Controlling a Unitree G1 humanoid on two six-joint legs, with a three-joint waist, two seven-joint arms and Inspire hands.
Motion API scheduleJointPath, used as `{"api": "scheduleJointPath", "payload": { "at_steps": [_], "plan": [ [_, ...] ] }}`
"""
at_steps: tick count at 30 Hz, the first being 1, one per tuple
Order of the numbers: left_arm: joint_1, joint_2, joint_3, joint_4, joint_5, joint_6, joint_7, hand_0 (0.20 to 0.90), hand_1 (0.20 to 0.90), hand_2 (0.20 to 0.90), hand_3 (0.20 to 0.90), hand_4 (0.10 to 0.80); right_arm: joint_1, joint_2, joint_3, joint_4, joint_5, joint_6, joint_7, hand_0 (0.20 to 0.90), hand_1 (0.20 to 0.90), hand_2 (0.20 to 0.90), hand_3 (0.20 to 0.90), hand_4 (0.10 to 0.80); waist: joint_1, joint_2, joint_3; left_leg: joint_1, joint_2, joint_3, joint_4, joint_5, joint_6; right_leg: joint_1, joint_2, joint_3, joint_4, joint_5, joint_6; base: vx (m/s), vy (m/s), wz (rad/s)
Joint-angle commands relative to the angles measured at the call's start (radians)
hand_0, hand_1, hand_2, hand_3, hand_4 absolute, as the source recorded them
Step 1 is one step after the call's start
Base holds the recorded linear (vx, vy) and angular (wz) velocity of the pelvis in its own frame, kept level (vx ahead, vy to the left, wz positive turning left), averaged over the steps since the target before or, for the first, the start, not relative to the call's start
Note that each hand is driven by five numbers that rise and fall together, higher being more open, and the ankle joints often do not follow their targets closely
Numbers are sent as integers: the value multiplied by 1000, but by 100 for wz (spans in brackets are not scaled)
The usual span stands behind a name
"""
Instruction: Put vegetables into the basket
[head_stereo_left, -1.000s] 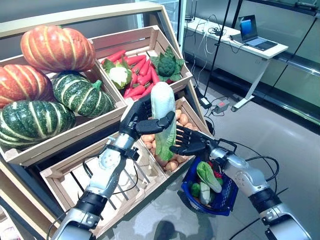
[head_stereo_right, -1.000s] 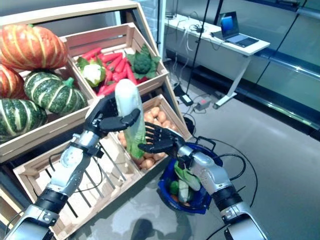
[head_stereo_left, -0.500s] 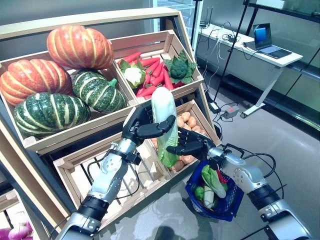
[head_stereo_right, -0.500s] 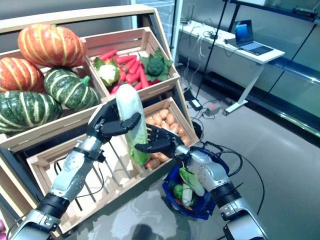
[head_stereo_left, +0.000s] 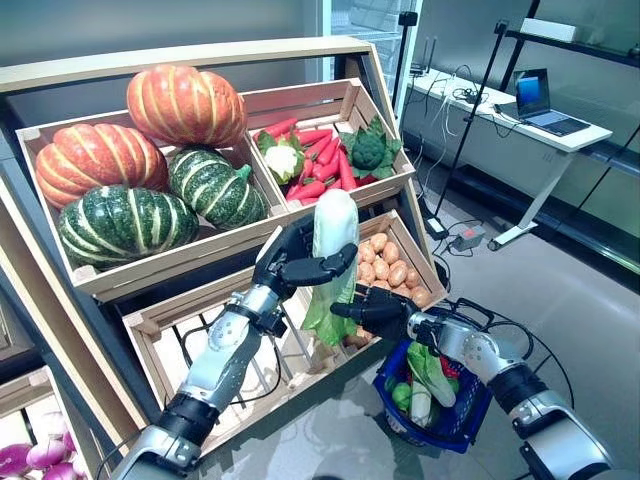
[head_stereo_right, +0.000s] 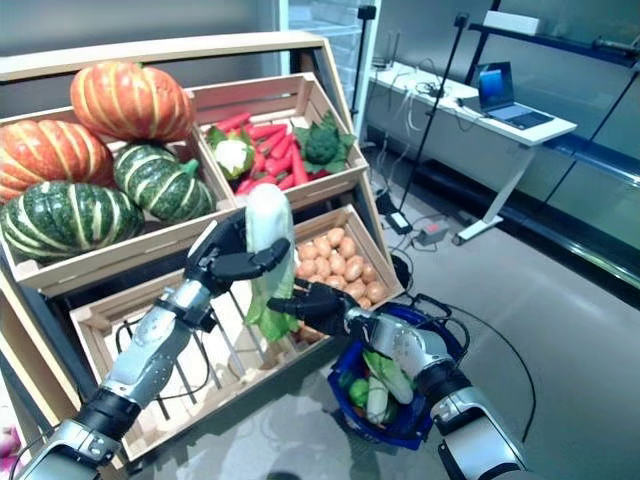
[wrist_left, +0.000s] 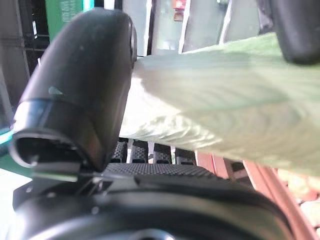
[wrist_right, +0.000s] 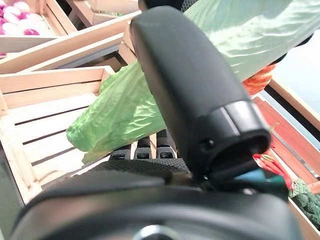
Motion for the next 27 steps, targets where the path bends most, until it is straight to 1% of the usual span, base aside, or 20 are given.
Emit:
{"api": "scheduleJointPath", "payload": {
  "at_steps": [1, 7, 16, 17, 18, 19, 20, 21, 27],
  "plan": [
    [-121, -93, -82, -115, -100, -79, -113, 300, 300, 300, 300, 400, -181, 126, 0, 15, 160, -86, 86, 300, 300, 300, 300, 400, 6, 0, -69, -25, -39, 27, 0, -50, 43, -32, -8, -2, 0, 23, -50, 0, 0, 0],
    [-98, -92, -94, -107, -113, -62, -141, 300, 300, 300, 300, 400, -183, 99, -4, -7, 122, -103, 90, 300, 300, 300, 300, 400, 2, -1, -70, -26, -39, 29, 0, -50, 44, -37, -9, 7, 0, 25, -49, 0, 0, 0],
    [-91, -81, -109, -106, -108, -43, -127, 300, 300, 300, 300, 400, -205, 45, -8, 5, 94, -120, 61, 300, 300, 300, 300, 400, -5, -5, -66, -23, -37, 33, 0, -51, 45, -40, -9, 15, 0, 28, -49, 0, 0, 0],
    [-90, -80, -109, -102, -106, -41, -119, 340, 340, 340, 340, 427, -204, 39, -11, 5, 93, -120, 56, 300, 300, 300, 300, 400, -6, -5, -66, -22, -37, 34, 0, -51, 44, -39, -8, 17, 0, 29, -49, 0, 0, 0],
    [-88, -78, -106, -100, -106, -36, -117, 547, 547, 547, 547, 565, -201, 33, -14, 8, 89, -124, 55, 300, 300, 300, 300, 400, -7, -5, -66, -22, -37, 34, 0, -50, 44, -39, -8, 18, 0, 29, -49, 0, 0, 0],
    [-85, -76, -102, -97, -106, -34, -120, 585, 585, 585, 585, 590, -200, 28, -18, 12, 85, -126, 51, 300, 300, 300, 300, 400, -7, -5, -66, -22, -37, 35, 0, -50, 44, -39, -8, 19, 0, 29, -49, 0, 0, 0],
    [-80, -73, -97, -94, -108, -30, -125, 752, 752, 752, 752, 701, -195, 22, -23, 12, 82, -127, 46, 300, 300, 300, 300, 400, -8, -5, -65, -21, -36, 36, 0, -50, 44, -39, -8, 20, 0, 28, -50, 0, 0, 0],
    [-77, -71, -94, -93, -106, -28, -120, 900, 900, 900, 900, 800, -192, 18, -26, 11, 81, -127, 41, 300, 300, 300, 300, 400, -9, -5, -65, -20, -36, 37, 0, -51, 45, -38, -8, 20, 0, 29, -50, 0, 0, 0],
    [-46, -53, -57, -71, -81, -24, -110, 900, 900, 900, 900, 800, -151, -30, -61, 28, 60, -137, 29, 300, 300, 300, 300, 400, -14, -4, -62, -16, -32, 46, 0, -50, 43, -39, -7, 23, 0, 30, -49, 0, 0, 0]
  ]
}}
